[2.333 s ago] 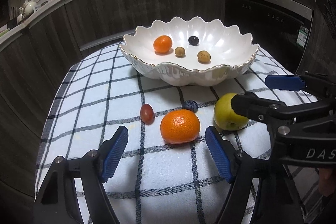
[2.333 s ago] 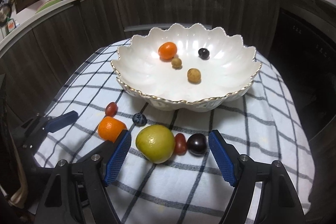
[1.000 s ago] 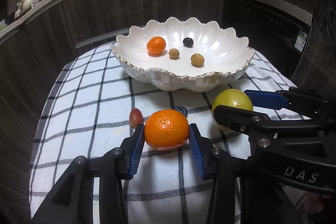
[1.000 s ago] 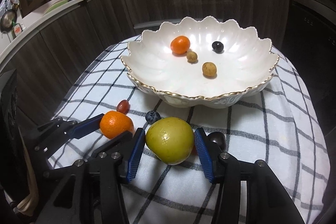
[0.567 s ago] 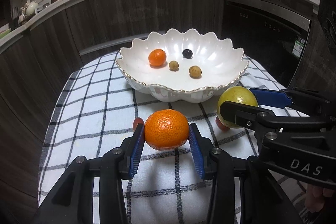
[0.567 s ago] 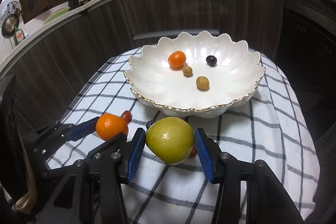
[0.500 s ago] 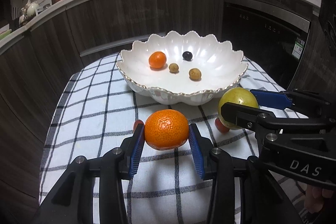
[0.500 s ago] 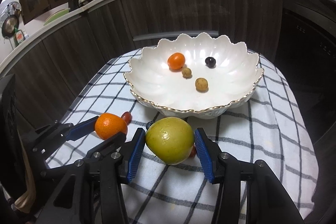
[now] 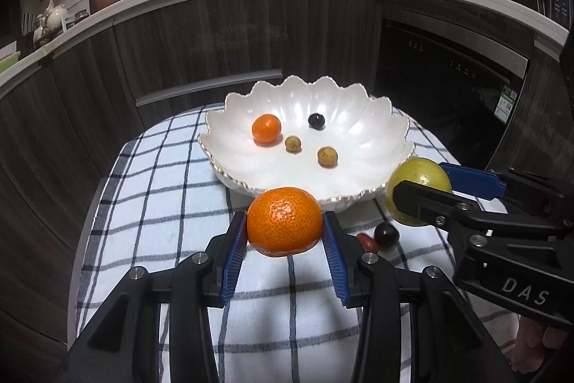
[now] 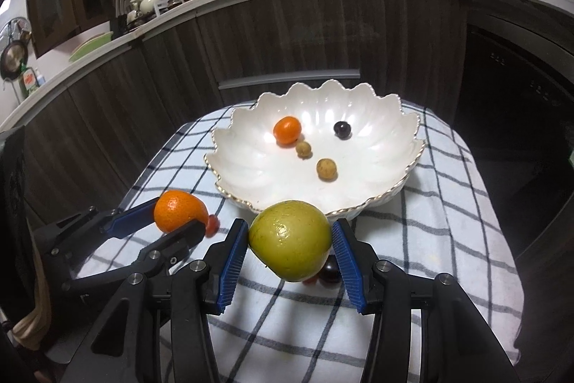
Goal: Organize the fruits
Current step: 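Carry the mandarin and yellow-green fruit over the white bowl with both tools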
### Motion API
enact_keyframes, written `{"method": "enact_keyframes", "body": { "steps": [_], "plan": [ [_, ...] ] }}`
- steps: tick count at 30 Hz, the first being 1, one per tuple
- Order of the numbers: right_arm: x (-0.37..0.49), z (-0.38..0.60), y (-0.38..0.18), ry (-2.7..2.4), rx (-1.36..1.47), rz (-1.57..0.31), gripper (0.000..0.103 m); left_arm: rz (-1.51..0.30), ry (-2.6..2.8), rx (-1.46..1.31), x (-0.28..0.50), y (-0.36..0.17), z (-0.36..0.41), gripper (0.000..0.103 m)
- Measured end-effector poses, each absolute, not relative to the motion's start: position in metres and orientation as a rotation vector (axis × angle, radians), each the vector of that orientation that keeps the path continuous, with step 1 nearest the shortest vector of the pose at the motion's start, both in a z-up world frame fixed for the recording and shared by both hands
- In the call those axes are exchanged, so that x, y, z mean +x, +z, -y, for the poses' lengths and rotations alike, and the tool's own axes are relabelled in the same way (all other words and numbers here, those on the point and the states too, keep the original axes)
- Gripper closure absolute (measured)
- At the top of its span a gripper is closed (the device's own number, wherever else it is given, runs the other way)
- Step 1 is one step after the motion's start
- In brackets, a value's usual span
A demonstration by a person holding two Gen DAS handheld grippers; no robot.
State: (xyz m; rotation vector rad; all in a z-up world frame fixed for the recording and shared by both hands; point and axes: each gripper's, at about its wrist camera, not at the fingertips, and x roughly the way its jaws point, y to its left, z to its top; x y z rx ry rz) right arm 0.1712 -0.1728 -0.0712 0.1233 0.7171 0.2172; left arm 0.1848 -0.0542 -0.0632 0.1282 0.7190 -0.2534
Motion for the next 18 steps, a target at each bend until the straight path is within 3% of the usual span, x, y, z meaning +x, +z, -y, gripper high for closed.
{"method": "enact_keyframes", "body": {
  "steps": [18],
  "plan": [
    [0.207,0.187,-0.046,0.188,0.124,-0.73,0.053,-0.744,-0.233,0.088,0.226,-0.048,0.059,0.061]
  ]
}}
